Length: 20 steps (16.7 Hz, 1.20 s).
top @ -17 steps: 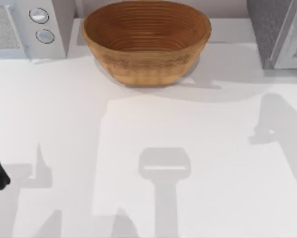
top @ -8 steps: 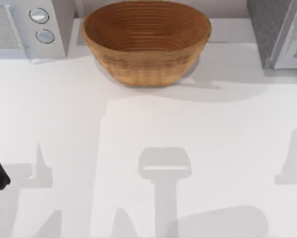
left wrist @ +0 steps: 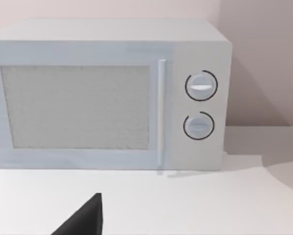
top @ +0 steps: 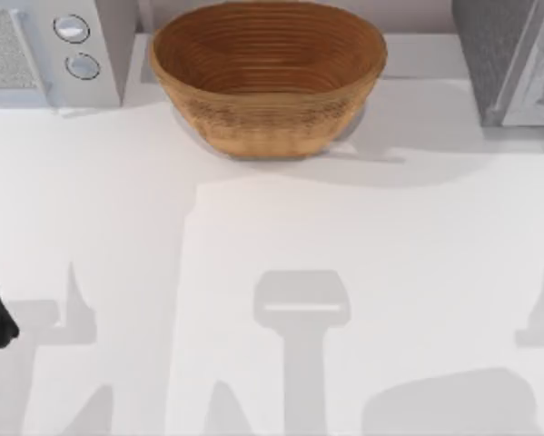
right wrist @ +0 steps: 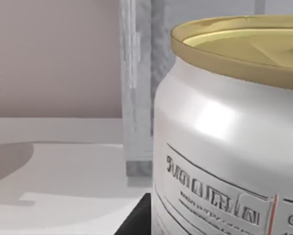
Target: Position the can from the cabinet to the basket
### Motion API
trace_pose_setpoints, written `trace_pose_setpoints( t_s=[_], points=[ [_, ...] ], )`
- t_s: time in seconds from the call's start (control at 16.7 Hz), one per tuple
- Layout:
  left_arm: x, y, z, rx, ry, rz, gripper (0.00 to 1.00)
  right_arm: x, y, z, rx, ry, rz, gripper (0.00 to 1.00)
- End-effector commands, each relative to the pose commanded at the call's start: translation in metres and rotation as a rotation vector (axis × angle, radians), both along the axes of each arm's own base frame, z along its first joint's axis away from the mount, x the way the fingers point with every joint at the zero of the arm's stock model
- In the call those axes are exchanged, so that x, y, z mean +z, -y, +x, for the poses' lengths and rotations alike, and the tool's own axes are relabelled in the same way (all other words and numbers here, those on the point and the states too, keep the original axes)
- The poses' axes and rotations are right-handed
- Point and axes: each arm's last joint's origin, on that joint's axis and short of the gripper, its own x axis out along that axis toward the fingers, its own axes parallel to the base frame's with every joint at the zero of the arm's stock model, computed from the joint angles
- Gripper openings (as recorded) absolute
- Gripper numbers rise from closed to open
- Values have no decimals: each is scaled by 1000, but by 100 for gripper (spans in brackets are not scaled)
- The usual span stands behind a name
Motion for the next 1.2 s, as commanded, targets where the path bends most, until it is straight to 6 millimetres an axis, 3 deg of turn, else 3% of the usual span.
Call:
trace_pose_setpoints(
  t_s=[0.18, 0.3, 0.6, 0.72, 0.9, 1.02, 1.2],
  points=[
    [0, 0, 0, 0, 0, 0, 100, 0, -1, 1, 4, -13, 2, 0],
    [0, 0, 0, 0, 0, 0, 100, 14, -2, 2, 4, -1, 2, 0],
    [0, 0, 0, 0, 0, 0, 100, 85, -14, 21, 1, 35, 4, 0],
    [0, 0, 0, 0, 0, 0, 100, 117, -25, 45, 0, 30, 4, 0],
    [0, 0, 0, 0, 0, 0, 100, 154, -57, 101, 0, 3, -3, 0],
    [0, 0, 0, 0, 0, 0, 100, 167, -88, 144, 0, -11, -9, 0],
    [0, 0, 0, 0, 0, 0, 100, 169, -145, 202, 1, -12, -11, 0]
  ],
)
